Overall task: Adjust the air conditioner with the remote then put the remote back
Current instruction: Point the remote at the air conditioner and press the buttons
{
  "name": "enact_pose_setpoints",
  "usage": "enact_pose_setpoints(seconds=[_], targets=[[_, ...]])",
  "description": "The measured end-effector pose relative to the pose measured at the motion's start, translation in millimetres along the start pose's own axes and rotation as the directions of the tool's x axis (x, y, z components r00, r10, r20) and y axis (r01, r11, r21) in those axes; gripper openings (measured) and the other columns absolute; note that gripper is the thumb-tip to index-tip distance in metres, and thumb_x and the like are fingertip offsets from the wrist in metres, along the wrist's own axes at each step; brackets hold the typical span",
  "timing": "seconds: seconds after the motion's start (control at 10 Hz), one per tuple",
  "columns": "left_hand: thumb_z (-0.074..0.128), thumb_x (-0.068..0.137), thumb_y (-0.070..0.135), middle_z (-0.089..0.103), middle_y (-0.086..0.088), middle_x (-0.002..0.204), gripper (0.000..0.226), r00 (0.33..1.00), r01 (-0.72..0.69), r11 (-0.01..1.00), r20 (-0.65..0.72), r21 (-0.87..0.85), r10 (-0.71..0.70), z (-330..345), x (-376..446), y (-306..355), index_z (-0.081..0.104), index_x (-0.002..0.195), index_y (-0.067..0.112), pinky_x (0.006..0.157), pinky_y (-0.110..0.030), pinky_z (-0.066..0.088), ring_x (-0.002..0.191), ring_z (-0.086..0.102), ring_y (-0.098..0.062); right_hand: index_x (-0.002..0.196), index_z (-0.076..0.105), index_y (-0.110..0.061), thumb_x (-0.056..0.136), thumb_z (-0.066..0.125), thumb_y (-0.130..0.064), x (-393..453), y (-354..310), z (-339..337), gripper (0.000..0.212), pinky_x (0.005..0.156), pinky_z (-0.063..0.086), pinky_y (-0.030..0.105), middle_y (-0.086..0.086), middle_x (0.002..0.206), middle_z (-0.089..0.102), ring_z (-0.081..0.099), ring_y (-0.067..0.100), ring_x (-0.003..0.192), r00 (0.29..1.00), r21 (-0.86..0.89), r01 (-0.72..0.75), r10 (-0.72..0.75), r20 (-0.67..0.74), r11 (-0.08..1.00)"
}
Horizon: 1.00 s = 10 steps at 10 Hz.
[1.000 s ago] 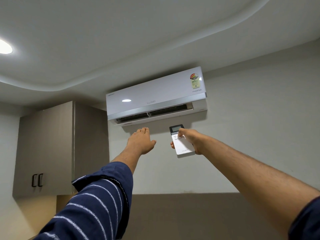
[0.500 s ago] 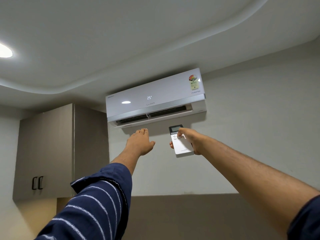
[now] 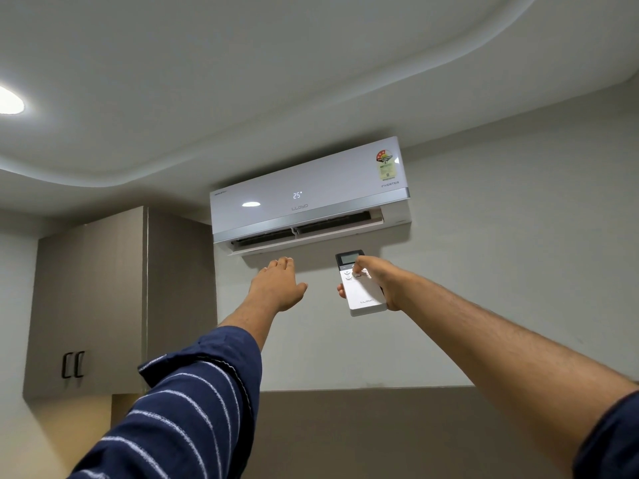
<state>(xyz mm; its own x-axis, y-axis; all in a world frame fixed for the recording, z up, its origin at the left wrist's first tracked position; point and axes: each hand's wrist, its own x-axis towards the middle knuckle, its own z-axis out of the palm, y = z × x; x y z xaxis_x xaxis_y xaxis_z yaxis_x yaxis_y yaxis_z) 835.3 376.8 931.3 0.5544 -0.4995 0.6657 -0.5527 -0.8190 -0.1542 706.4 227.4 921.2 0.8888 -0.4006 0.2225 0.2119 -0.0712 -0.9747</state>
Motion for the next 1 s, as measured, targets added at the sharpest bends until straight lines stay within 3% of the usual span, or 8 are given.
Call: enact_pose_setpoints(seconds=[0.3, 1.0], targets=[[0.035, 0.097, 0.044, 0.014, -0.01, 0.162, 0.071, 1.0, -0.003, 1.0, 0.008, 0.002, 0.003, 2.7, 0.2, 0.0, 0.011, 0.154, 0.009, 0.117, -0.042, 0.023, 0.148, 0.019, -0.027, 0.094, 0.053, -0.004, 0.079, 0.039, -0.011, 2.6, 1.4, -2.1, 0.021, 0.055, 0.055, 0.024, 0.012, 0.06, 0.073, 0.07, 0.021, 0.051, 1.0, -0.01, -0.013, 0.013, -0.009, 1.0], [0.035, 0.097, 0.044, 0.014, -0.009, 0.162, 0.071, 1.0, 0.001, 1.0, 0.01, -0.002, -0.001, 2.3, -4.5, -2.1, 0.011, 0.154, 0.009, 0.116, -0.042, 0.025, 0.147, 0.02, -0.027, 0.088, 0.052, -0.004, 0.08, 0.038, -0.01, 0.7, 5.1, 3.3, 0.017, 0.052, 0.055, 0.023, 0.012, 0.056, 0.072, 0.07, 0.021, 0.049, 1.0, -0.01, 0.006, -0.006, 0.002, 1.0]])
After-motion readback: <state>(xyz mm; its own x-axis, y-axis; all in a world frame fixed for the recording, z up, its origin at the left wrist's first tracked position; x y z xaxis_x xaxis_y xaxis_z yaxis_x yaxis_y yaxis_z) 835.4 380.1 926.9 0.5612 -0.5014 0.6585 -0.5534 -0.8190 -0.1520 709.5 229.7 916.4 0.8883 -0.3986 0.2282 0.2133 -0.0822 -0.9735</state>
